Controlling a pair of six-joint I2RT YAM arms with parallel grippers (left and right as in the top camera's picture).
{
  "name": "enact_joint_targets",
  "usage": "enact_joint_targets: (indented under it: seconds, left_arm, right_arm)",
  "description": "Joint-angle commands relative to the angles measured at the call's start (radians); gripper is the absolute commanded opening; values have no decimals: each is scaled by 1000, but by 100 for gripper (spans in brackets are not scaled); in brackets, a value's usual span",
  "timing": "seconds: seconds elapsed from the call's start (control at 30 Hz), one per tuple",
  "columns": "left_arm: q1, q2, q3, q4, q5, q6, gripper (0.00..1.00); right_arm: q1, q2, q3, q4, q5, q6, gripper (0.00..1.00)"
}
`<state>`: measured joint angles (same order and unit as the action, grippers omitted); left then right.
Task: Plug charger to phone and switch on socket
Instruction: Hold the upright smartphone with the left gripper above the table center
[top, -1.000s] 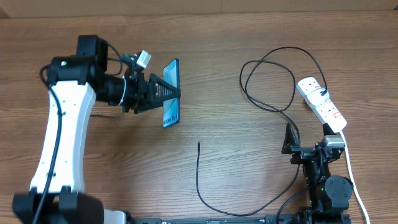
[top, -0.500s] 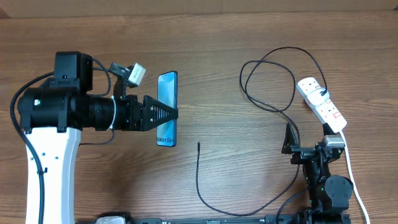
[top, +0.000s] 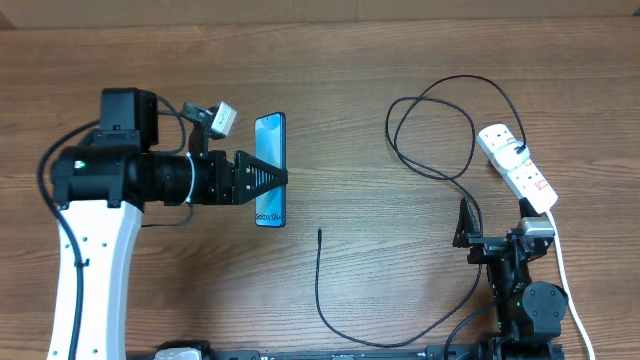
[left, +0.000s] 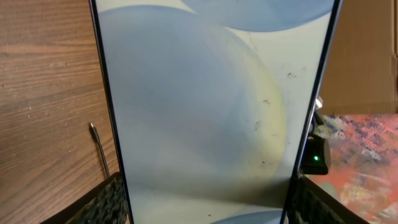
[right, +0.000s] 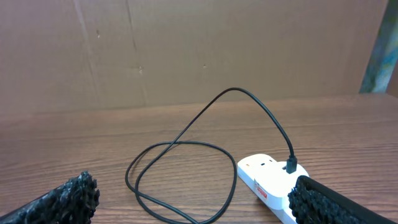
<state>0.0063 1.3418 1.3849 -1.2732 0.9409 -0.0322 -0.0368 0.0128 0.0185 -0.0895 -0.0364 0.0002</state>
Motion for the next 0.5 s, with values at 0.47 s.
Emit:
enact_joint_targets:
  seconds: [0.47]
  left_arm:
    - [0, 60, -224, 310, 135, -274, 27]
  right_arm:
    - [7, -10, -10, 5, 10, 2, 100]
